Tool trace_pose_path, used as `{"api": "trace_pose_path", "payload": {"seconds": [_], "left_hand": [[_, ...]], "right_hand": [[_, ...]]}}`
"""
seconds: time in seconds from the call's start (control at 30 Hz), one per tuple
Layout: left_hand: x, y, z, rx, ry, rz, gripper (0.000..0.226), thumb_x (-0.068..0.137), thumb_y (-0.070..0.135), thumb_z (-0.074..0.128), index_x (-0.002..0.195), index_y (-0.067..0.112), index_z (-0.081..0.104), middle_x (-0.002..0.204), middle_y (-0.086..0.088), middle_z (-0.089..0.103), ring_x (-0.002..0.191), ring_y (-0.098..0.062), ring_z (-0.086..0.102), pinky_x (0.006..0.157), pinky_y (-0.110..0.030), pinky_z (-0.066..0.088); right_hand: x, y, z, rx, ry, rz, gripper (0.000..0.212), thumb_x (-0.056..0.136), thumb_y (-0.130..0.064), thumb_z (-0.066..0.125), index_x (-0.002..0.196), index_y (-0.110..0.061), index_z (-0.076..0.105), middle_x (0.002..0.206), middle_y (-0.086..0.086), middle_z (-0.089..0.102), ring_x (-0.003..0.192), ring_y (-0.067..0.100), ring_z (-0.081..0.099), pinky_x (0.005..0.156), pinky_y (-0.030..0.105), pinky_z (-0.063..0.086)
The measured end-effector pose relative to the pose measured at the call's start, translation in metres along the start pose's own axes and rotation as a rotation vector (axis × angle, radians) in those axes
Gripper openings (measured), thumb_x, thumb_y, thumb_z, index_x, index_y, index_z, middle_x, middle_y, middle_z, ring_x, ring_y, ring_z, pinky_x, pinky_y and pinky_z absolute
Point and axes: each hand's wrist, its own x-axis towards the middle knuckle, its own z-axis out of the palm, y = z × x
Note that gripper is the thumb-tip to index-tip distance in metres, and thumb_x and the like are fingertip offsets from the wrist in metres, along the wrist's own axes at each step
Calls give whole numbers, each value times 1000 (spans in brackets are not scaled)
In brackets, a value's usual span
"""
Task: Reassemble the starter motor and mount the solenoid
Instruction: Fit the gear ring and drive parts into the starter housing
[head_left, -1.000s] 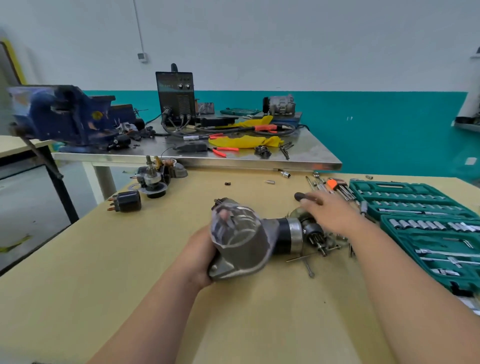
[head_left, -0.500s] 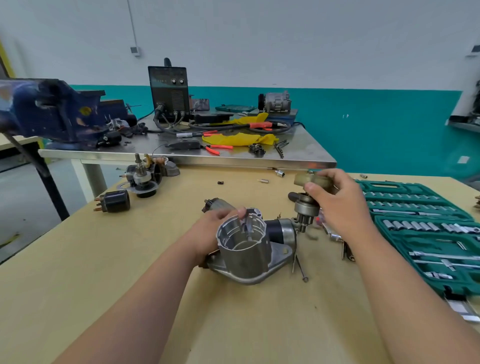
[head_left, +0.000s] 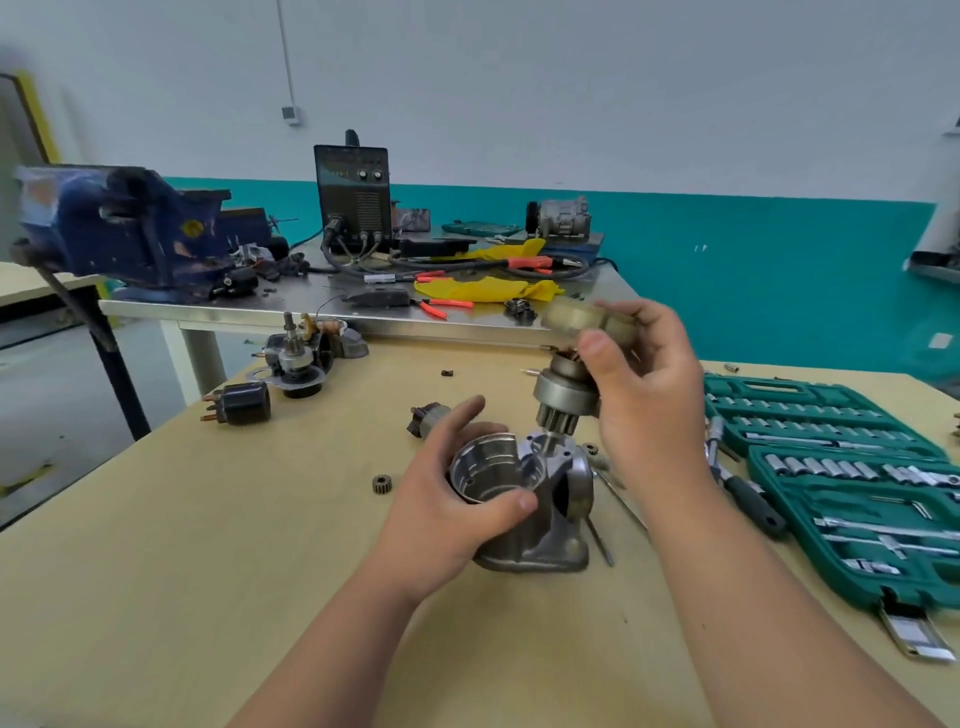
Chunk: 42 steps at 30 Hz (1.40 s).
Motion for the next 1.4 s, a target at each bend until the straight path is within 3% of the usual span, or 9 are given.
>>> {"api": "trace_pose_path", "payload": {"seconds": [0.1,0.3,0.43,0.7,0.83,0.97,1.07,1.23,1.4], "left_hand": [[9,9,2,50,-180,-19,93,59,36,81,139,49,34,120,17,62,112,-7,63,90,-25,53],[10,11,4,-14,-153,24,68,59,25,71,124,29,50,113,5,66,107,-13,64,91,-35,54],[5,11,13,27,-49,81,53,68,15,69,115,38,58,106,10,70,98,-8,67,78,-20,53],[9,4,16,-72,-129,13,58,68,23,74,122,30,53,107,7,68,103,-12,66,81,-23,53],[15,1,17,-56,-84,42,45,78,13,71,118,2,54,105,-13,66,99,-26,66,79,-32,54],[9,-3,25,-82,90,37,56,64,37,71,112,10,61,98,1,72,94,-13,68,75,-21,52],[7,-6,23,-45,158,18,65,56,46,68,111,13,65,98,4,71,88,-3,66,70,-13,50],[10,-14,5,-74,202,20,63,55,45,65,109,12,67,97,3,74,88,-5,69,70,-16,51],[10,-20,-11,-132,230,9,53,63,47,62,103,13,68,91,4,75,85,-8,70,70,-22,55]], "right_hand": [[3,-8,2,-5,-150,8,25,71,-44,69,93,-44,58,93,-25,66,86,-1,65,69,12,50],[-26,8,4,-185,-418,76,35,62,-43,74,91,-51,56,114,-24,60,105,10,63,86,41,55],[-42,16,3,-297,-347,13,40,61,-49,74,94,-47,52,112,-24,54,110,6,57,91,34,51],[-34,5,0,-448,-395,47,37,62,-41,80,81,-40,50,101,-18,45,104,-3,47,77,4,34],[-38,-2,13,-468,-470,104,48,60,-50,74,95,-50,40,106,-25,38,105,-1,43,75,9,34],[-18,8,-4,-409,-444,201,39,69,-62,59,104,-52,44,105,-30,50,99,-11,50,76,11,41],[14,45,-54,-752,-159,326,19,91,-41,49,107,-34,57,103,-13,62,93,7,59,79,33,50],[7,116,-79,-1442,-782,441,46,90,-42,53,134,-29,50,150,4,34,137,28,26,111,48,25],[9,129,-76,-1472,-679,413,45,87,-50,55,126,-28,57,138,2,45,128,26,36,105,46,36]]}}
